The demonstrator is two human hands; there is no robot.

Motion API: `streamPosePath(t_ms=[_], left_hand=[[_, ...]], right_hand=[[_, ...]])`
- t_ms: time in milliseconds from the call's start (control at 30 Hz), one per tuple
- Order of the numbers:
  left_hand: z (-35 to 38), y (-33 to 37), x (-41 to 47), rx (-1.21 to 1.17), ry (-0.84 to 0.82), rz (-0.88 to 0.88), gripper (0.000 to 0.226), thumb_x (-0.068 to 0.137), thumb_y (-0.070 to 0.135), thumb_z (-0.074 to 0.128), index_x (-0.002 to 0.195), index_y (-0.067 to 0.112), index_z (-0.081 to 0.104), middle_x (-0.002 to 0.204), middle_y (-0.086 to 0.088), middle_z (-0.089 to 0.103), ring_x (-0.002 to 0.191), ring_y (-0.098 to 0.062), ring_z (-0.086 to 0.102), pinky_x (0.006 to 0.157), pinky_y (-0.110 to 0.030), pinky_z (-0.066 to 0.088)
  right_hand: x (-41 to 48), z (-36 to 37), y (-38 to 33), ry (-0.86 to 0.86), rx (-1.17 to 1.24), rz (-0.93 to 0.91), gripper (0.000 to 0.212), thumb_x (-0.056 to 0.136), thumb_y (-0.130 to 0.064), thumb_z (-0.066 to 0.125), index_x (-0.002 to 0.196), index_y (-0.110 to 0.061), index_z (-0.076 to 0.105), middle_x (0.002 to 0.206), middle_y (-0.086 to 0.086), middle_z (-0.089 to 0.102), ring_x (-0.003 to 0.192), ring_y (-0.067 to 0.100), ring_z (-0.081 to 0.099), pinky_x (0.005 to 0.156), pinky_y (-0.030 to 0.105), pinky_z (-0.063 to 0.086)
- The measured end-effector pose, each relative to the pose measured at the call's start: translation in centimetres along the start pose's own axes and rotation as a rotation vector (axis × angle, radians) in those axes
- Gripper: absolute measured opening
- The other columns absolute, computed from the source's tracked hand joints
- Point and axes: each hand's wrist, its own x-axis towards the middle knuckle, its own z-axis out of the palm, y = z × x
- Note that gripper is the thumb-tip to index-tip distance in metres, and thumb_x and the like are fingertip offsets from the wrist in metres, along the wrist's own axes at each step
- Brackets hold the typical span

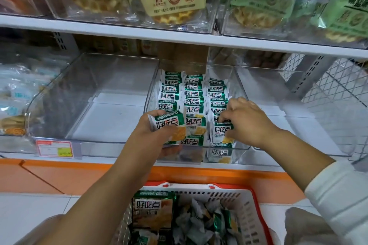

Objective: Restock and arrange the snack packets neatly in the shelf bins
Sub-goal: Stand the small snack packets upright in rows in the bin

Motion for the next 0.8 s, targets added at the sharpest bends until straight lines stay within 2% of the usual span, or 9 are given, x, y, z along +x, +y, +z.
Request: streamPosePath(t_ms=[167,300,367,433,500,567,633,700,800], left_hand=[[-0.1,-0.5,-0.1,0.065,-0.067,-0.056,0.027,0.092,0.016,0.066,0.118,0.014,0.059,0.113,-0.013,0.071,0.101,-0.029,0.071,0.087,-0.047,0.059],[0.2,-0.7,-0.6,0.258,-0.128,-0.018,0.032,0.086,0.038,0.073,0.11,0.019,0.065,0.106,-0.005,0.073,0.103,-0.027,0.068,0.098,-0.046,0.051],[0.5,-0.8,-0.7,0.254,-0.169,-0.015,0.032,0.083,0.04,0.075,0.108,0.021,0.068,0.108,-0.007,0.073,0.105,-0.03,0.067,0.1,-0.05,0.05],[0.9,-1.0,-0.9,0.232,-0.192,-0.02,0.026,0.085,0.032,0.074,0.107,0.019,0.07,0.106,-0.012,0.073,0.102,-0.033,0.068,0.097,-0.047,0.051],[1.3,-1.0,-1.1,0.214,-0.201,-0.026,0.019,0.088,0.025,0.07,0.106,0.017,0.071,0.103,-0.012,0.074,0.097,-0.029,0.071,0.091,-0.04,0.056],[1.6,-1.0,-1.2,0.231,-0.194,0.006,0.02,0.092,0.024,0.066,0.111,0.022,0.071,0.105,-0.004,0.075,0.1,-0.024,0.071,0.093,-0.037,0.057],[1.3,-1.0,-1.0,0.436,-0.075,0.179,0.027,0.093,0.025,0.065,0.12,0.031,0.067,0.108,0.011,0.072,0.1,-0.006,0.068,0.09,-0.022,0.055],[0.5,-0.7,-0.8,0.673,0.143,0.408,0.033,0.092,0.021,0.067,0.123,0.031,0.064,0.114,0.017,0.065,0.1,0.001,0.062,0.086,-0.012,0.05],[-1.1,-0.7,-0.1,0.909,0.35,0.633,0.045,0.088,0.017,0.071,0.132,0.024,0.06,0.124,0.005,0.056,0.111,-0.019,0.057,0.098,-0.036,0.05]], right_hand=[[-0.4,0.0,-0.8,-0.005,0.041,0.052,0.054,0.08,-0.036,0.073,0.129,-0.03,0.052,0.124,-0.005,0.054,0.121,0.016,0.038,0.101,0.026,0.028],[-3.2,-2.2,-3.8,0.124,0.873,0.175,0.034,0.091,-0.025,0.065,0.119,-0.04,0.055,0.119,-0.013,0.057,0.116,0.007,0.051,0.1,0.029,0.043],[-4.7,-3.4,-5.7,0.012,1.214,0.168,0.029,0.094,-0.032,0.059,0.117,-0.049,0.055,0.113,-0.02,0.058,0.108,0.0,0.057,0.094,0.026,0.047],[-5.6,-3.2,-6.7,-0.041,1.221,0.13,0.031,0.092,-0.037,0.06,0.117,-0.053,0.054,0.109,-0.017,0.059,0.103,-0.003,0.056,0.091,0.024,0.047],[-5.9,-2.9,-7.1,0.01,1.209,0.157,0.025,0.089,-0.032,0.066,0.108,-0.046,0.057,0.093,0.0,0.065,0.089,0.015,0.063,0.082,0.035,0.051],[-5.8,-3.0,-6.4,0.071,1.25,0.216,0.021,0.086,-0.025,0.071,0.098,-0.038,0.06,0.082,-0.007,0.069,0.074,0.014,0.064,0.066,0.032,0.052],[-5.6,-2.9,-4.6,0.176,1.196,0.297,0.024,0.082,-0.017,0.074,0.09,-0.034,0.059,0.087,-0.011,0.07,0.068,0.006,0.064,0.058,0.022,0.049],[-5.2,-2.8,-2.2,0.296,1.085,0.327,0.031,0.081,-0.012,0.074,0.087,-0.036,0.056,0.095,-0.011,0.067,0.073,0.011,0.065,0.062,0.027,0.051],[-5.1,-2.5,-0.5,0.236,0.75,0.246,0.041,0.084,-0.014,0.072,0.103,-0.046,0.054,0.11,-0.016,0.059,0.086,0.012,0.059,0.078,0.027,0.048]])
